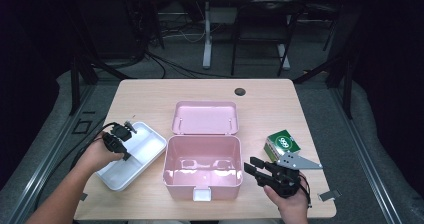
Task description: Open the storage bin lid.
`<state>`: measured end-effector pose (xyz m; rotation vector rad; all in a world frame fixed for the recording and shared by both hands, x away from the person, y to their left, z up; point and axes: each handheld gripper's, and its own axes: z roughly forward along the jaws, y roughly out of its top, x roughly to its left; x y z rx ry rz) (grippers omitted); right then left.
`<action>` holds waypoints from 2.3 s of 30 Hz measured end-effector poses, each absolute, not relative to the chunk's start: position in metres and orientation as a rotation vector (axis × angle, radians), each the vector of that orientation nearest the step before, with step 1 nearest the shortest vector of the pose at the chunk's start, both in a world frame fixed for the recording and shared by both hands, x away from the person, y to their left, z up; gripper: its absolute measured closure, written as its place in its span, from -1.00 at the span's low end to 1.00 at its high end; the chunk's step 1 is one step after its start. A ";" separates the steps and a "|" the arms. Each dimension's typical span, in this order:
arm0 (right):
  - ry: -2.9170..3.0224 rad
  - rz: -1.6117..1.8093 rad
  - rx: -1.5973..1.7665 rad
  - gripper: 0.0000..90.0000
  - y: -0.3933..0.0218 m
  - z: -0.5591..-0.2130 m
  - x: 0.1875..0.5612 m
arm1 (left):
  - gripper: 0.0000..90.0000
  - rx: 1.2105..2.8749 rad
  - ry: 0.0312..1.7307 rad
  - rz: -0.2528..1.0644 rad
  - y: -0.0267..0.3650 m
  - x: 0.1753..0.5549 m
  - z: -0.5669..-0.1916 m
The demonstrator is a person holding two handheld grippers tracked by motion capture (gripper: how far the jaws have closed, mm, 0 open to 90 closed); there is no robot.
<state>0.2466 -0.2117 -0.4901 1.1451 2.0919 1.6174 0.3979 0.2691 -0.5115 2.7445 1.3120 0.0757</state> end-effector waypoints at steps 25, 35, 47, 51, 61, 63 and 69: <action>2.095 1.615 1.146 0.29 -0.210 -0.490 0.248 | 0.50 2.573 1.440 0.083 0.279 0.394 -0.531; 2.063 1.591 1.125 0.14 -0.211 -0.487 0.253 | 0.19 2.439 1.435 0.173 0.288 0.376 -0.514; 2.097 1.525 1.143 0.03 -0.213 -0.483 0.267 | 0.09 2.381 1.336 0.271 0.280 0.352 -0.499; 2.130 1.459 1.162 0.03 -0.217 -0.481 0.274 | 0.01 2.368 1.347 0.278 0.279 0.349 -0.497; 2.122 1.285 1.230 -0.14 -0.229 -0.471 0.289 | 0.02 2.335 1.331 0.285 0.277 0.339 -0.488; 2.153 1.265 1.242 -0.15 -0.229 -0.470 0.293 | 0.02 2.360 1.319 0.284 0.275 0.338 -0.488; 2.203 1.135 1.264 -0.22 -0.228 -0.467 0.303 | -0.04 2.349 1.312 0.239 0.273 0.337 -0.486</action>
